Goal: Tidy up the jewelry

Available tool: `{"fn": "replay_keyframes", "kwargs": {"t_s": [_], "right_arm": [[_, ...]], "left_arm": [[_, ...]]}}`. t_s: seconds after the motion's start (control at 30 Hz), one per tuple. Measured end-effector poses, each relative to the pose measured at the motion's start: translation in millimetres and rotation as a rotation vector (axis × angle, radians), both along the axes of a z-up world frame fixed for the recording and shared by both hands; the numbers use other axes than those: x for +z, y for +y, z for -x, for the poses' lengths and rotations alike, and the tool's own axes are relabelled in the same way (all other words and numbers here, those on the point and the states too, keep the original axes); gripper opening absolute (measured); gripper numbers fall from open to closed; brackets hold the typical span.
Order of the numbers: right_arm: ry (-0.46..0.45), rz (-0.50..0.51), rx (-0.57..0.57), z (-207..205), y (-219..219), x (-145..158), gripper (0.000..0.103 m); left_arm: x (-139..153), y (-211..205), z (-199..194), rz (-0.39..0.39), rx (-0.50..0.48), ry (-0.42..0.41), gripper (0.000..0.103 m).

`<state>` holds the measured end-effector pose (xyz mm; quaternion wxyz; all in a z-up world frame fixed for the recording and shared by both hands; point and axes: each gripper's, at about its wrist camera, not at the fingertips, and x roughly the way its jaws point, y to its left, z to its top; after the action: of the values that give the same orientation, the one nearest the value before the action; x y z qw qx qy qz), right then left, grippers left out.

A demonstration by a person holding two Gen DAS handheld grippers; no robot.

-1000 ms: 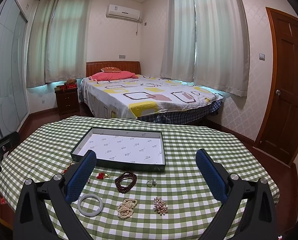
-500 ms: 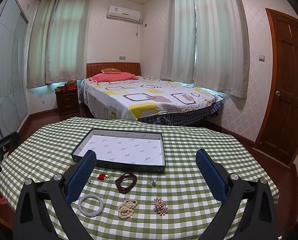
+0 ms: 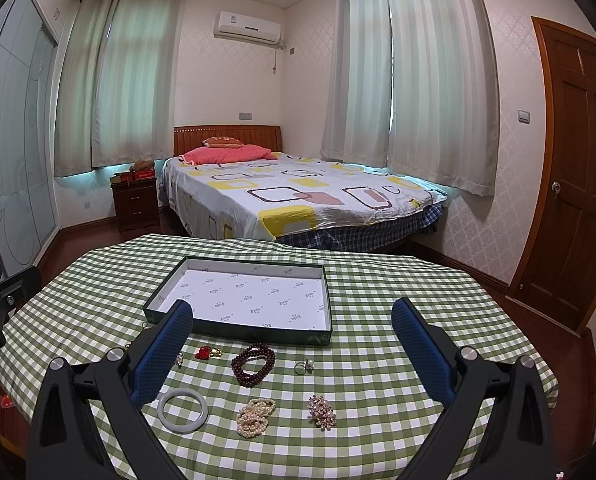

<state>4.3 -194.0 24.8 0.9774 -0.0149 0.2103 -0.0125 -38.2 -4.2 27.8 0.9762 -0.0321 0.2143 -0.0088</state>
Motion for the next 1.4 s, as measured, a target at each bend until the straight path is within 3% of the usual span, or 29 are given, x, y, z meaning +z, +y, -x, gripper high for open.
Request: {"fn": "replay_keyframes", "kwargs": {"t_s": [1.13,1.4], "right_arm": [[0.0,0.012,0.007,0.0,2.5,4.9,0.097],[0.006,0.005,0.013,-4.7,1.2,-12.7,0.097]], "left_arm": [[-7.6,2.4,1.2,0.006,0.001,0.018,0.099],[-21.3,2.7,-8.9,0.0,-0.003,0.047,0.099]]}}
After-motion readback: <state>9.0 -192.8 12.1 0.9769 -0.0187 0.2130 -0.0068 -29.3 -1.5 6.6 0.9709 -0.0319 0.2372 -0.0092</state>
